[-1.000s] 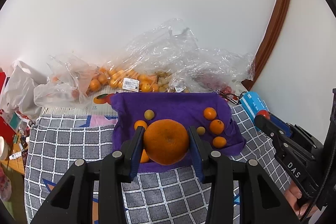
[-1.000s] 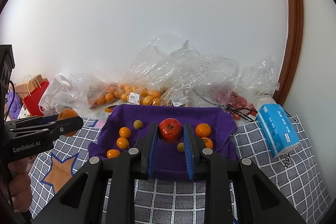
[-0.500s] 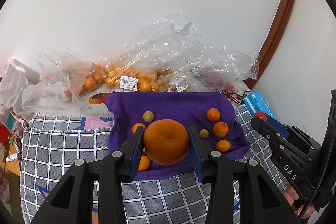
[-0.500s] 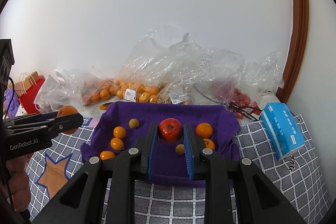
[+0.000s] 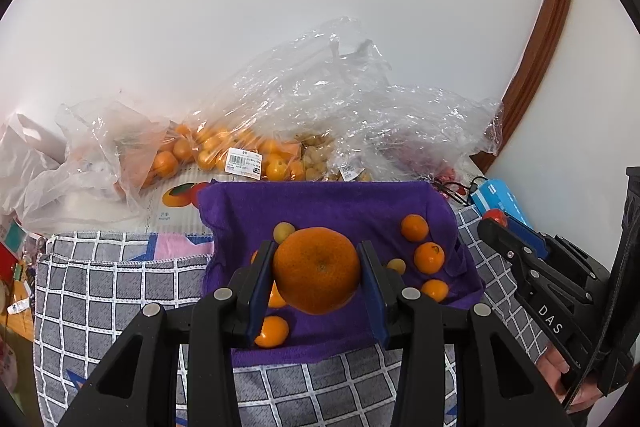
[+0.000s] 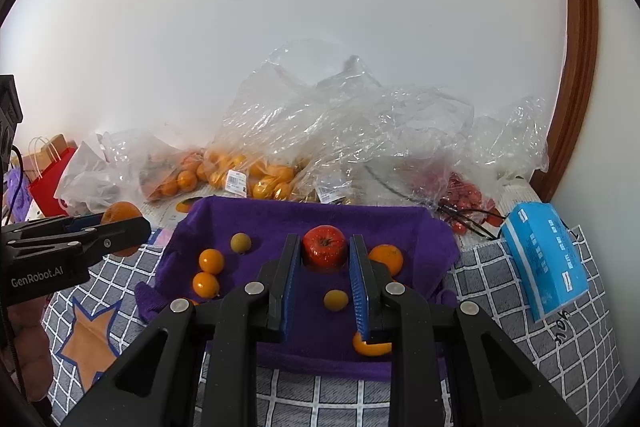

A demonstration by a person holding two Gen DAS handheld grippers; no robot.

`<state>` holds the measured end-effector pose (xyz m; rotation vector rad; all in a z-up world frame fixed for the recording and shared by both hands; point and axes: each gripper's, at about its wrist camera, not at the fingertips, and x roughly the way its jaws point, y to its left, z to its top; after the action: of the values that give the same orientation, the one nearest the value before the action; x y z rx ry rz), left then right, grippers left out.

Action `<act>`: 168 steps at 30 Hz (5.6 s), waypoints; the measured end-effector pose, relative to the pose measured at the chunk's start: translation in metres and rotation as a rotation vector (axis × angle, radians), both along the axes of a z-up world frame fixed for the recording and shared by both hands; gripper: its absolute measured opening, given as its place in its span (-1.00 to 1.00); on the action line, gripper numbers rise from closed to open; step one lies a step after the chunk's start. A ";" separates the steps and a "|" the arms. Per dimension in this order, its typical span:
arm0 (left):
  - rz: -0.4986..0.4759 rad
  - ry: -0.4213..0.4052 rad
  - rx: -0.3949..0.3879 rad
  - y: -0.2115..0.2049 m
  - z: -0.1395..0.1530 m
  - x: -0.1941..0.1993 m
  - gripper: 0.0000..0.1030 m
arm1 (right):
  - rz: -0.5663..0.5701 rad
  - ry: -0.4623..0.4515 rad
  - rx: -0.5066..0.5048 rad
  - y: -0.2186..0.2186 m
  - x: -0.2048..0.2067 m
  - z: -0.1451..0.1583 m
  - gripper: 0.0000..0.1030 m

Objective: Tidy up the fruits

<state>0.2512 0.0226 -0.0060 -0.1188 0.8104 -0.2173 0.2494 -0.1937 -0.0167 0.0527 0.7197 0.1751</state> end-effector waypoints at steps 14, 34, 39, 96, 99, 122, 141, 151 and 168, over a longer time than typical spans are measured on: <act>0.043 0.037 -0.010 0.021 -0.022 0.030 -0.24 | -0.032 0.063 0.013 -0.015 0.026 -0.035 -0.53; 0.005 0.140 -0.039 0.003 -0.073 0.068 -0.24 | 0.054 0.255 0.040 0.012 0.029 -0.119 -0.53; -0.006 0.157 -0.049 0.001 -0.082 0.075 -0.24 | 0.077 0.269 0.034 0.019 0.028 -0.129 -0.53; -0.071 0.192 -0.028 -0.012 -0.080 0.057 -0.12 | 0.027 0.228 0.030 0.019 0.015 -0.093 -0.21; -0.049 0.160 -0.013 -0.008 -0.068 0.043 -0.12 | 0.007 0.204 0.025 0.017 0.007 -0.078 -0.19; 0.042 -0.091 0.077 -0.014 0.023 -0.125 0.61 | -0.107 0.064 0.027 -0.020 -0.121 0.031 0.35; 0.119 -0.167 0.071 -0.010 0.041 -0.212 0.66 | -0.144 -0.034 -0.006 -0.034 -0.206 0.053 0.93; 0.110 -0.178 0.086 -0.015 0.044 -0.223 0.67 | -0.154 -0.048 -0.001 -0.037 -0.218 0.058 0.93; 0.103 -0.192 0.095 -0.023 0.053 -0.237 0.68 | -0.155 -0.065 0.002 -0.042 -0.233 0.063 0.93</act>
<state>0.0146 -0.0004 0.0466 -0.0493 0.6209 -0.0908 0.0163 -0.2355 0.0468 0.1037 0.6476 0.0293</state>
